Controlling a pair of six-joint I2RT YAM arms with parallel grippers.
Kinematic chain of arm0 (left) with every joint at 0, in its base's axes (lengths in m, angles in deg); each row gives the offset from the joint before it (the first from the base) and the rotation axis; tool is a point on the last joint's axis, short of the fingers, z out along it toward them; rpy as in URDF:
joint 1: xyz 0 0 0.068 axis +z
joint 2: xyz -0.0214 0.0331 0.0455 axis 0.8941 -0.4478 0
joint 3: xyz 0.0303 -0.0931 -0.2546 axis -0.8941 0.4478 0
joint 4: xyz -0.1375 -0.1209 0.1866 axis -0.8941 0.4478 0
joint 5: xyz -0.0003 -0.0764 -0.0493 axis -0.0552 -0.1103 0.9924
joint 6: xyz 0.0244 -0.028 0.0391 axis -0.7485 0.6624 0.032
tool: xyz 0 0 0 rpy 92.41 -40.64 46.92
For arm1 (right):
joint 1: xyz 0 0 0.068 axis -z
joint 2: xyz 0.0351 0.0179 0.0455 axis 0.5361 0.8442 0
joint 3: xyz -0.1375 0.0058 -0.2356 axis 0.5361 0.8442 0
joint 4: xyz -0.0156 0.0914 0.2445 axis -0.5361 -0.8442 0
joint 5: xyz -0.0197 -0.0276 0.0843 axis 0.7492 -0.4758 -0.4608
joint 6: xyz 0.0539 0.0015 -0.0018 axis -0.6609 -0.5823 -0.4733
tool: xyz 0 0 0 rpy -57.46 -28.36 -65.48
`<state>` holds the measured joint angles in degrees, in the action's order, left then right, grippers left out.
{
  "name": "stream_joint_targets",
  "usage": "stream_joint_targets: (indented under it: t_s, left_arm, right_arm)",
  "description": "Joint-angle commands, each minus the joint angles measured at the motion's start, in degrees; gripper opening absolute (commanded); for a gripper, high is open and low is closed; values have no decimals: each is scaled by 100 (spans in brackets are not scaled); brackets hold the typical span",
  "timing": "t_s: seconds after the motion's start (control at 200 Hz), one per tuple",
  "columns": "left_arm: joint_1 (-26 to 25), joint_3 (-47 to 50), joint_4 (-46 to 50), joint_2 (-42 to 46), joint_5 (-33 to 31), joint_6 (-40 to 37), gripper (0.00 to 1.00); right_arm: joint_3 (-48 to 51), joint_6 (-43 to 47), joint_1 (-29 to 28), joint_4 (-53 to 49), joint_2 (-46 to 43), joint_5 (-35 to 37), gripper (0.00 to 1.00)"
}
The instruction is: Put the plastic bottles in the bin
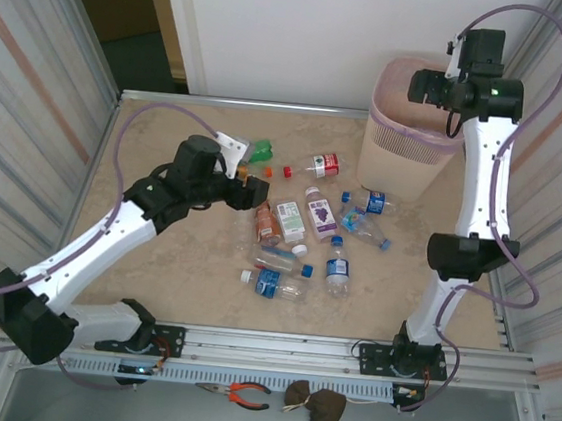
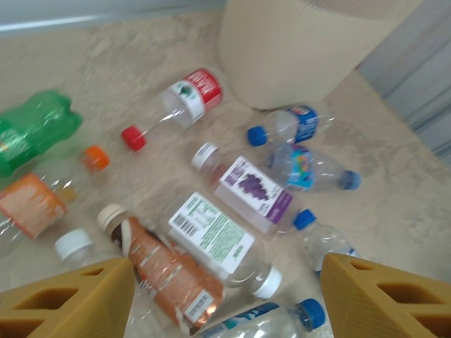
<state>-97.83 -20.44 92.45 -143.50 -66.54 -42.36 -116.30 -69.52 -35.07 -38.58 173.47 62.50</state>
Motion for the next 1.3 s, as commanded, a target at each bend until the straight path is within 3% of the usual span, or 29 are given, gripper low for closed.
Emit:
stream_joint_targets:
  t_s: [0.0,0.291,0.621,1.292]
  left_arm:
    - [34,-243,388,-248,-558,336,71]
    - [42,-352,1124,-1018,-1094,675,74]
    - [50,-204,1591,-1873,-960,1219,75]
    - [165,145,1388,-2860,-672,1492,77]
  right_arm:
    - [342,52,-119,156,-549,57,90]
    - [1505,-78,-279,508,-1448,-91,90]
    - [2628,-214,-302,880,-2057,-275,90]
    - [2902,-296,-389,978,-2246,-383,89]
